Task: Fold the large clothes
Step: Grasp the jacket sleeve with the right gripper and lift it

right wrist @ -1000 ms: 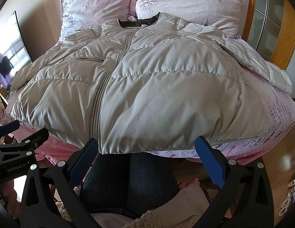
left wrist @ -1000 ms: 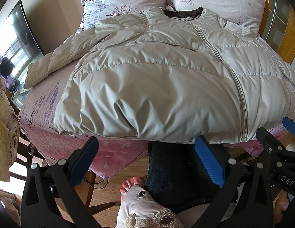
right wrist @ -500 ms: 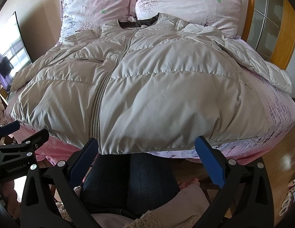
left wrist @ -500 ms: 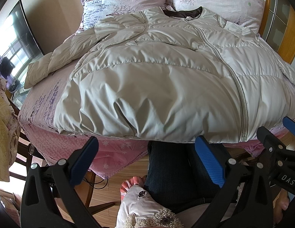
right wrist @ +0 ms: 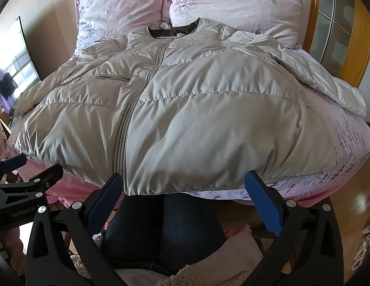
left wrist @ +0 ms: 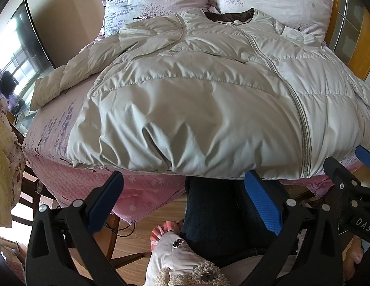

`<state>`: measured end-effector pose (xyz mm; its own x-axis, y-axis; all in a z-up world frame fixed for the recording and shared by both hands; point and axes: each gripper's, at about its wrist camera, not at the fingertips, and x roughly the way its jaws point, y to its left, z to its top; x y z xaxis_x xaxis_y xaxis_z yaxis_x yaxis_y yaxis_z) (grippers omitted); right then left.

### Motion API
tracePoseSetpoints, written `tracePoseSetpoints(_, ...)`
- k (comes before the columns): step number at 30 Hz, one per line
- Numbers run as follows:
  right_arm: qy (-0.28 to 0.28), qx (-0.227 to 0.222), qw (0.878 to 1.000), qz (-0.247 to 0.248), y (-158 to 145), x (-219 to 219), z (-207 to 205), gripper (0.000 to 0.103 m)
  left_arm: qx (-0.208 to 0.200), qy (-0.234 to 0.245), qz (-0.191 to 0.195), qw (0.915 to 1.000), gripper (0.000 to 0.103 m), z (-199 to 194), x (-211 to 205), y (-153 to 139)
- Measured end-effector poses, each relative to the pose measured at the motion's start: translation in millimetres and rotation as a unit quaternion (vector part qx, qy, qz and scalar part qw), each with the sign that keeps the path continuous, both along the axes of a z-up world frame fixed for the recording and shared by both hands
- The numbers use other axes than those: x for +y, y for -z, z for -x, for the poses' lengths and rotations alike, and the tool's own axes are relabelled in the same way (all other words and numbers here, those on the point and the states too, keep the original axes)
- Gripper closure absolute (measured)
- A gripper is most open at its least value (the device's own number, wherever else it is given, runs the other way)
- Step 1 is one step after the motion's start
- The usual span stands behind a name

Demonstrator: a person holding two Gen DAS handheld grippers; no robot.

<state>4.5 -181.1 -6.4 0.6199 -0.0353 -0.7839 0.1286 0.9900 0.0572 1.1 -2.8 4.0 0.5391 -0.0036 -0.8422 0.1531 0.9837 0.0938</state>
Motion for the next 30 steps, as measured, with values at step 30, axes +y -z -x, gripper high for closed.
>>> tracePoseSetpoints(30,0.289,-0.171,0.92,-0.203,-33.4,-276.4,-43.1,0.001,-0.014,0.034,0.109,0.9934,0.002,-106.6,2.1,-35.3)
